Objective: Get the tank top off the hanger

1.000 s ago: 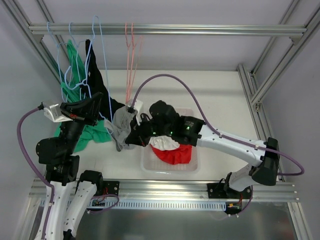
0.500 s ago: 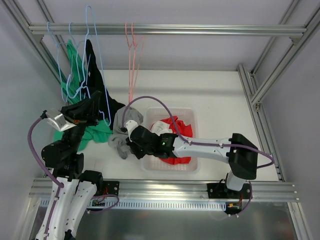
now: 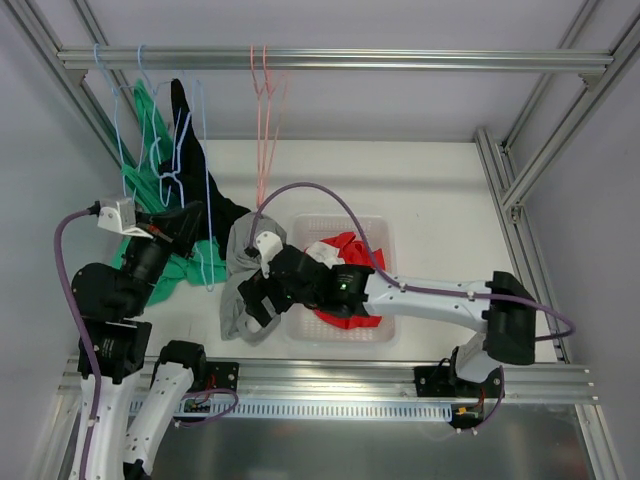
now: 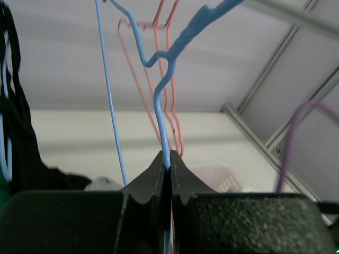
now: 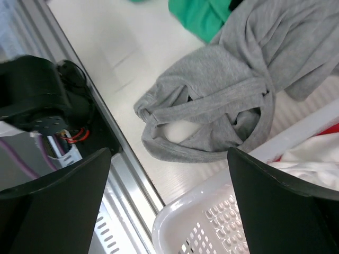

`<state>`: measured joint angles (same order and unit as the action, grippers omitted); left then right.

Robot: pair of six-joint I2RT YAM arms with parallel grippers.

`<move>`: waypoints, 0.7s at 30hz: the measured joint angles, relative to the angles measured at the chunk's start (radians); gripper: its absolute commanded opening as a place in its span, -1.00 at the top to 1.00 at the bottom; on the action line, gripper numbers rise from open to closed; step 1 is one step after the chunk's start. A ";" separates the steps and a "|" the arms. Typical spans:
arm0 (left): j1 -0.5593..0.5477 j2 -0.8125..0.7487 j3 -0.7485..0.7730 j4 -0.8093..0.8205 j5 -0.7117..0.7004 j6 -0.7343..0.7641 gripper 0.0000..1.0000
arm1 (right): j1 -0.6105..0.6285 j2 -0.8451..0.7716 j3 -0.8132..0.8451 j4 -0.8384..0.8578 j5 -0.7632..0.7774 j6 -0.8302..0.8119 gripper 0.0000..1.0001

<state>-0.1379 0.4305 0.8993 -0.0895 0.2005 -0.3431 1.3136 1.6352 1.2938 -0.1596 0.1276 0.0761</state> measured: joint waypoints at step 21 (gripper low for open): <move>0.000 0.875 0.801 -0.463 0.129 0.019 1.00 | 0.000 -0.441 -0.100 -0.040 -0.126 -0.058 -0.99</move>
<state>-0.1379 1.3052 1.7008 -0.5522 0.3294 -0.3244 1.3136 1.1946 1.1934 -0.2001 0.0013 0.0177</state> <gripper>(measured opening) 0.019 0.993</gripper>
